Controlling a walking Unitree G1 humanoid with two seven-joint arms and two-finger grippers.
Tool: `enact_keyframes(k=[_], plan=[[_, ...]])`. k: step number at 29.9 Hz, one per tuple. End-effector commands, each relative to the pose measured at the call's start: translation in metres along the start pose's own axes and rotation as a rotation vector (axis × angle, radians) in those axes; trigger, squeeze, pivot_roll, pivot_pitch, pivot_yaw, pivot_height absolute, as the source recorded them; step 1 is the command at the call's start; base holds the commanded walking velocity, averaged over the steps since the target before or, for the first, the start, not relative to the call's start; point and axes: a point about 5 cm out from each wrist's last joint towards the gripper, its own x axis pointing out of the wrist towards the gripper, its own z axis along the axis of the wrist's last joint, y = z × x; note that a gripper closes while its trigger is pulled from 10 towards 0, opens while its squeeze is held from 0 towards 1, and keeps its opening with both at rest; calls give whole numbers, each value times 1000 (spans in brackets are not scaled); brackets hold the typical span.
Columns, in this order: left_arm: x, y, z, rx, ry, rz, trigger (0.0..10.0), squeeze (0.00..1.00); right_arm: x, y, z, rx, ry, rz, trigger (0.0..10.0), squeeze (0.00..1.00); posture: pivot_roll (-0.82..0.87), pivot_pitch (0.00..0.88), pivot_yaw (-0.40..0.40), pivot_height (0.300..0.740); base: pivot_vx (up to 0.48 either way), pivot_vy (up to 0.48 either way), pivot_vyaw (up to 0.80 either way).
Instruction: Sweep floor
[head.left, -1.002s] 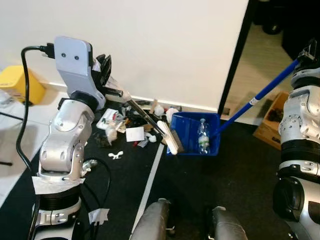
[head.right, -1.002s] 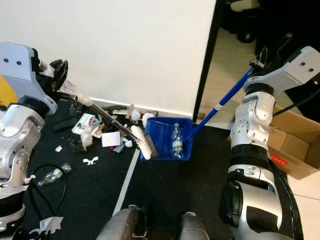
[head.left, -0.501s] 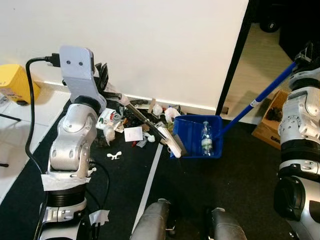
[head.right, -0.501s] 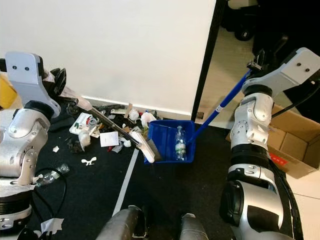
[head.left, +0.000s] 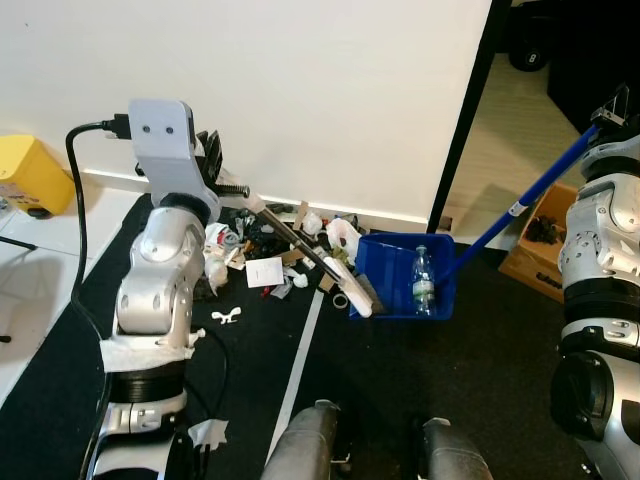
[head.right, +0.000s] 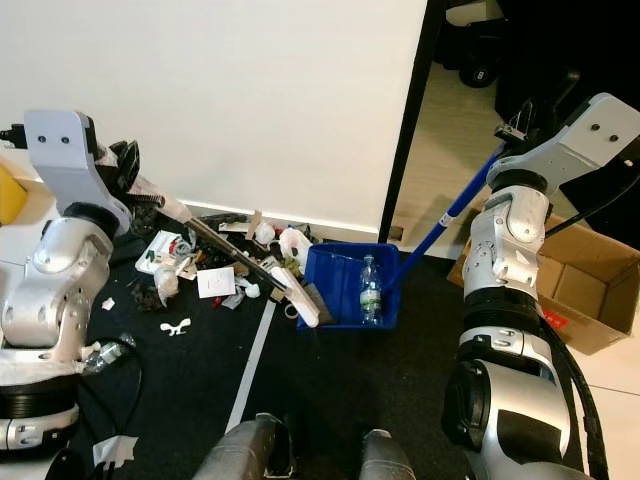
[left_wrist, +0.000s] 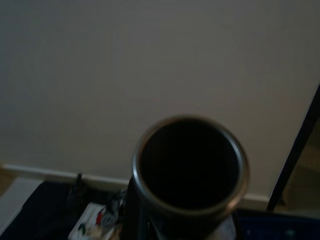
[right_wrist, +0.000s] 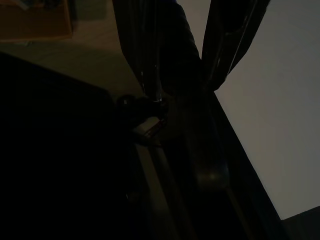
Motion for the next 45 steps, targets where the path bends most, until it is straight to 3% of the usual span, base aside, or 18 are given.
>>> enact_keyframes(k=[1,3,8,11,15,17,23,26,36,45], plan=[[3,20,16,78,-52,29,10000,0,3,10,12,33,-78,20,10000,0,57,65,79,740,0,0,0],[4,24,23,116,-71,19,10000,0,2,11,9,24,-72,25,10000,0,61,65,77,740,0,0,0],[4,54,72,312,-178,-57,10000,0,-5,20,-2,-12,-44,58,10000,0,76,70,78,740,0,0,0],[3,57,76,336,-181,-68,10000,0,-5,20,-3,-13,-41,59,10000,0,78,70,77,740,0,0,0],[-5,60,84,345,-130,-177,10000,0,-7,22,-6,-28,-31,64,10000,0,91,81,72,740,0,0,0],[-10,58,82,319,-98,-225,10000,0,-7,22,-8,-33,-25,67,10000,0,91,81,72,740,0,0,0],[-25,36,10,288,83,-228,10000,0,-7,24,-9,-34,-22,68,10000,0,91,88,65,740,0,0,0],[-28,30,-4,274,108,-202,10000,0,-7,24,-8,-34,-26,67,10000,0,82,90,63,740,0,0,0],[-23,23,-21,263,116,-71,10000,0,-6,20,-7,-41,-26,57,10000,0,73,90,63,740,98,-99,0],[-20,10,-23,242,105,-77,10000,0,-6,19,-7,-41,-28,53,10000,0,67,90,65,740,320,-355,0]])
